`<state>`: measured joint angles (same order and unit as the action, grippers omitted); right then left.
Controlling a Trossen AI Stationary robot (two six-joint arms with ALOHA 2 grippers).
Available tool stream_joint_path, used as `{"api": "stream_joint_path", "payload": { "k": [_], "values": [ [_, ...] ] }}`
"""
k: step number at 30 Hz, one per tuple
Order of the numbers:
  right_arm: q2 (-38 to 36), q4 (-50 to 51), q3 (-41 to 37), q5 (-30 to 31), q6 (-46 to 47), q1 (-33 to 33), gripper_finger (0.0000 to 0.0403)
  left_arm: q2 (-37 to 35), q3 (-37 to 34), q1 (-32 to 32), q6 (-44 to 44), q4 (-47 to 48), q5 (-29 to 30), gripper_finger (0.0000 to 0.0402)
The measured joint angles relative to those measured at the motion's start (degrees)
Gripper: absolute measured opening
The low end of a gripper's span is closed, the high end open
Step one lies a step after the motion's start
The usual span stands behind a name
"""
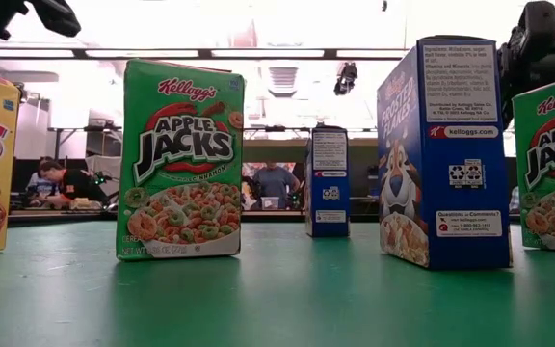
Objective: Stack cereal on shelf
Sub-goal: Put the top yellow cereal box on the shelf
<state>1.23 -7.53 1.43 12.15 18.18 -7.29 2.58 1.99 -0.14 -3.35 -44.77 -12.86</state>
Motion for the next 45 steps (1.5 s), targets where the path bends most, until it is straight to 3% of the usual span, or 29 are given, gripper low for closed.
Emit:
{"api": "stream_joint_path", "payload": {
  "k": [6, 13, 15, 18, 23, 32, 38, 45],
  "values": [
    [0.3, -7.2, 0.0, 2.9, -5.0, 0.0, 0.0018, 7.2, 3.6, 0.0, -0.6, -0.3, 4.1, 0.0],
    [2.8, -14.3, 0.1, 3.0, -11.9, 0.0, 0.0018, 23.5, 14.8, 0.0, -2.2, 1.4, 12.2, 0.0],
    [3.5, -14.2, 0.7, 3.0, -13.9, 0.0, 0.0018, 27.2, 19.4, -0.1, -3.1, 7.9, 15.0, 0.0],
    [4.2, -14.2, 1.9, 3.0, -16.9, 0.0, 0.0018, 31.0, 28.3, -0.1, -3.7, 26.6, 18.2, 0.0],
    [5.1, -13.8, 4.9, 3.1, -22.9, 0.0, 0.0018, 39.8, 41.1, -0.1, -5.3, 54.5, 18.4, 0.0],
    [6.1, -13.8, 8.3, 6.0, -31.3, 0.0, 0.0018, 56.4, 50.4, 0.0, -11.8, 76.9, 18.3, 0.0005],
    [6.1, -13.8, 9.4, 6.5, -33.9, 0.0, 0.0018, 64.2, 52.6, -0.1, -11.0, 78.8, 13.2, 0.0048],
    [6.1, -13.2, 9.4, 6.6, -34.5, 0.0, 0.0018, 69.7, 54.9, -0.1, -9.5, 82.3, 12.4, 0.0154]
  ]
}}
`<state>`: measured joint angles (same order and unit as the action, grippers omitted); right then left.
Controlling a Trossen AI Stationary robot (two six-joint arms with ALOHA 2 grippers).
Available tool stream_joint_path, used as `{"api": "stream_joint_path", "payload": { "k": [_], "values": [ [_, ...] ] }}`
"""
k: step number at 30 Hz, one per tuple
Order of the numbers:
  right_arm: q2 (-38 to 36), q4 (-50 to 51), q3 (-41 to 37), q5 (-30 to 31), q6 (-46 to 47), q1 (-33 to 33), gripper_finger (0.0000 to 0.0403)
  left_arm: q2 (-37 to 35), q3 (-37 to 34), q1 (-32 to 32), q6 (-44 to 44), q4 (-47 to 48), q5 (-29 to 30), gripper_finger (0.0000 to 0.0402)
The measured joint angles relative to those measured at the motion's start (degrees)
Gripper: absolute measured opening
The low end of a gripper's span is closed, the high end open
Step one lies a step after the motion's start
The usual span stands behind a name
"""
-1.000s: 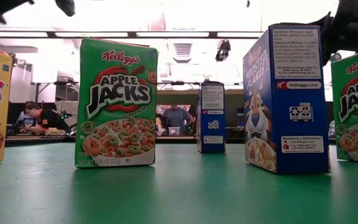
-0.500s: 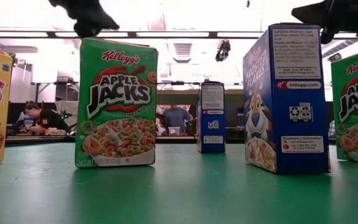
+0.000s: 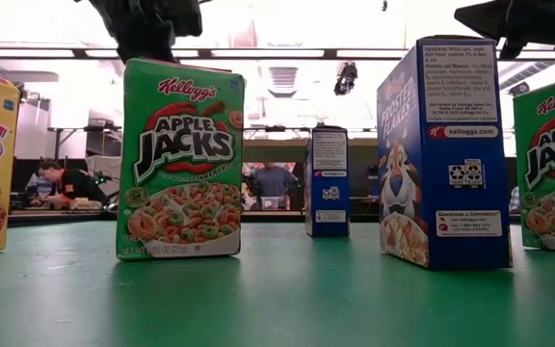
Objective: Stack cereal on shelf
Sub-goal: Put the top yellow cereal box on the shelf
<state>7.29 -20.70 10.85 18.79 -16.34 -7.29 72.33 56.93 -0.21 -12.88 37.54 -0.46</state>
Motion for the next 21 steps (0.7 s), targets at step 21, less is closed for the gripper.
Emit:
{"api": "stream_joint_path", "payload": {
  "k": [21],
  "values": [
    [0.0, 6.3, 2.3, 0.8, 0.8, 0.0, 0.0018, 7.3, 0.2, -0.2, 7.5, 2.0, 4.5, 0.0247]
  ]
}}
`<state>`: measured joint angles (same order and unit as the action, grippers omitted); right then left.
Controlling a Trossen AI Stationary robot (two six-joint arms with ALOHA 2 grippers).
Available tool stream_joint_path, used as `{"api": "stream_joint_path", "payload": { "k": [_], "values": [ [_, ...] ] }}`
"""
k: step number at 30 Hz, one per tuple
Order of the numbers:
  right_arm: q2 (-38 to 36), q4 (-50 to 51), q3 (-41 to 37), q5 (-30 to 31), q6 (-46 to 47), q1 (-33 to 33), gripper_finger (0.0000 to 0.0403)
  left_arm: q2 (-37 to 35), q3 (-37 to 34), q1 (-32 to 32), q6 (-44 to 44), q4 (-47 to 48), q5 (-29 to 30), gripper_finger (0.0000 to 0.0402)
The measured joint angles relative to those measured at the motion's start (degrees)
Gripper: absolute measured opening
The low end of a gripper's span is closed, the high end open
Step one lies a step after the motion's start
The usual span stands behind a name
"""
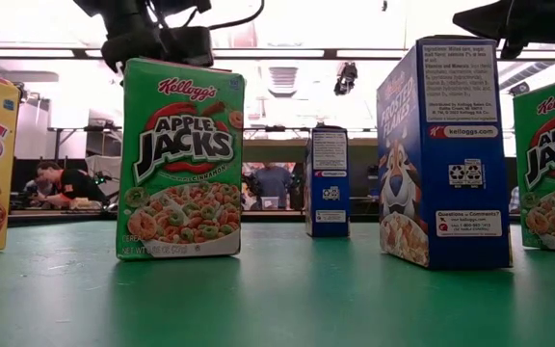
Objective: Stack cereal on shelf
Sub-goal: Put the top yellow cereal box on the shelf
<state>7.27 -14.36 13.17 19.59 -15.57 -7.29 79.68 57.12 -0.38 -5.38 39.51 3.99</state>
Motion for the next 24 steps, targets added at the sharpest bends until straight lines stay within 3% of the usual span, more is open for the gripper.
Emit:
{"api": "stream_joint_path", "payload": {
  "k": [24],
  "values": [
    [0.0, 0.4, -0.1, 0.0, 0.1, 0.0, 0.0018, 0.1, 0.0, 0.0, 0.0, 0.0, 0.0, 0.0157]
  ]
}}
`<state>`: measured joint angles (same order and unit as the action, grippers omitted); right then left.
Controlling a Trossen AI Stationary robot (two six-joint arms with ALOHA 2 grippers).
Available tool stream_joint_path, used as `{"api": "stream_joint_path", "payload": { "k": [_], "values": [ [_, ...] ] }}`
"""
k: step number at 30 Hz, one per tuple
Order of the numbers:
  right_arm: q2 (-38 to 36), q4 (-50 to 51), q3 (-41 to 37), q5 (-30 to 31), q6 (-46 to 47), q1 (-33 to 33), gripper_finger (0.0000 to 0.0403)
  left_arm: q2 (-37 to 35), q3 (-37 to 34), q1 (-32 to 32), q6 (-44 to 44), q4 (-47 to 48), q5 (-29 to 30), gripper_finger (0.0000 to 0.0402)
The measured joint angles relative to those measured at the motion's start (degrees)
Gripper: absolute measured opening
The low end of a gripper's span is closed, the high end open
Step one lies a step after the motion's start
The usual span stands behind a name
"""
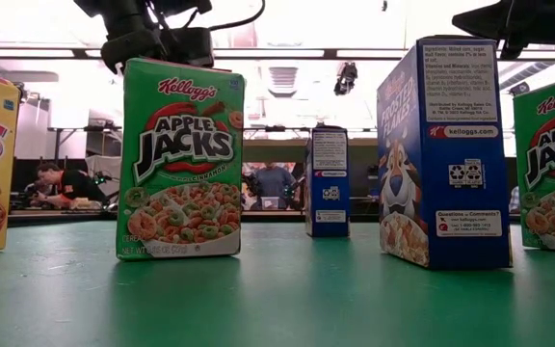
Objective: Stack cereal on shelf
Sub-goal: Put the top yellow cereal box on the shelf
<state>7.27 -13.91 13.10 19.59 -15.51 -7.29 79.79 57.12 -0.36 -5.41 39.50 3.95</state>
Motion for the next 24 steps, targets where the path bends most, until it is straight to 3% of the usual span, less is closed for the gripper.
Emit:
{"api": "stream_joint_path", "payload": {
  "k": [6, 16, 24],
  "values": [
    [0.0, 0.2, 0.0, 0.0, 0.1, 0.0, 0.0018, -0.1, 3.1, 0.0, 0.6, 1.9, -0.2, 0.0155],
    [0.0, 0.2, 0.0, 0.0, -0.1, 0.0, 0.0018, -0.2, 23.2, -1.6, 15.5, 11.1, -0.3, 0.0155],
    [0.0, 0.2, 0.0, 0.0, 0.0, 0.0, 0.0018, 0.8, 37.8, -10.7, 25.9, 13.9, -0.3, 0.0155]
  ]
}}
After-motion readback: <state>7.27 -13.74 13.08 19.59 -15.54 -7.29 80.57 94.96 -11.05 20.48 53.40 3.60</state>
